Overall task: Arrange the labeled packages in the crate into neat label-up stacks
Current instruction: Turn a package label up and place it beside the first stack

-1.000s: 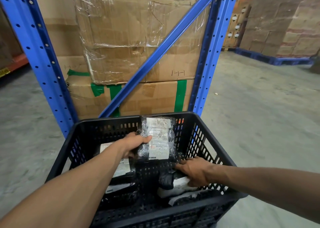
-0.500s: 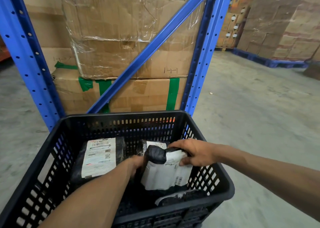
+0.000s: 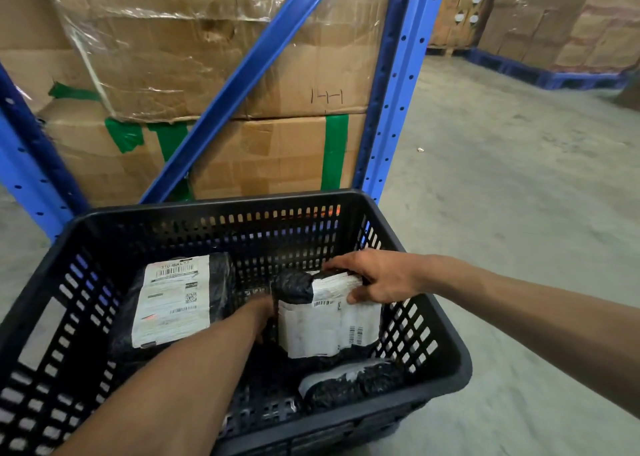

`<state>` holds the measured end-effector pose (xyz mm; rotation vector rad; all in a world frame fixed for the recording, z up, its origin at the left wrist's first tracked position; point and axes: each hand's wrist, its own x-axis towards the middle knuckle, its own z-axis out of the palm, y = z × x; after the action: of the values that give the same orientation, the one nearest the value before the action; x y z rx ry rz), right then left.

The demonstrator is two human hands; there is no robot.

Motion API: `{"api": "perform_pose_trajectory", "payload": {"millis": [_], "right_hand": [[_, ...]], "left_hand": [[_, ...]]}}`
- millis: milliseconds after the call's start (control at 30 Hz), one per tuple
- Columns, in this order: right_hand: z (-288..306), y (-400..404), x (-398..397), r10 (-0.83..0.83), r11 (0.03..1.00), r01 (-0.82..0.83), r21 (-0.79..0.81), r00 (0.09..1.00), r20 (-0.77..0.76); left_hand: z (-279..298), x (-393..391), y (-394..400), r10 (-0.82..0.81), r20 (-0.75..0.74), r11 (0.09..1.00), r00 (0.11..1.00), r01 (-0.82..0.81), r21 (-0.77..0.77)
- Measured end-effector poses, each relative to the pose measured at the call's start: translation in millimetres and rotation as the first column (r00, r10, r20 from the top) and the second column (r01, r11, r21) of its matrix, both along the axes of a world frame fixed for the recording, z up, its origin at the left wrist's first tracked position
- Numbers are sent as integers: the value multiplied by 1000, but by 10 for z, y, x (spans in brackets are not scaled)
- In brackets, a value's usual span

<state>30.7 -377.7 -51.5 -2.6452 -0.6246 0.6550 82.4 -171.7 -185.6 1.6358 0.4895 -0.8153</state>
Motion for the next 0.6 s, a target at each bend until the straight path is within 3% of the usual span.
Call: {"api": "perform_pose_trajectory", "payload": {"millis": [133, 333, 433, 500, 600], "right_hand": [[-73, -6, -2, 28, 999, -28, -25, 1000, 5], [-74, -33, 18, -73, 996, 75, 44, 996, -54], [-20, -32, 28, -197, 959, 217, 180, 973, -123], [28, -14, 44, -268, 914, 302, 272, 951, -155], [144, 0, 84, -366, 810, 423, 406, 906, -212]], "left_hand": [[-3, 80, 27, -82, -172, 964, 982, 121, 235], [136, 146, -21, -241, -318, 908, 917, 329, 259], [351, 199, 77, -259, -220, 892, 941, 320, 320], [462, 264, 177, -228, -158, 929, 961, 263, 258], [622, 284, 338, -182, -217, 983, 959, 180, -27]]}}
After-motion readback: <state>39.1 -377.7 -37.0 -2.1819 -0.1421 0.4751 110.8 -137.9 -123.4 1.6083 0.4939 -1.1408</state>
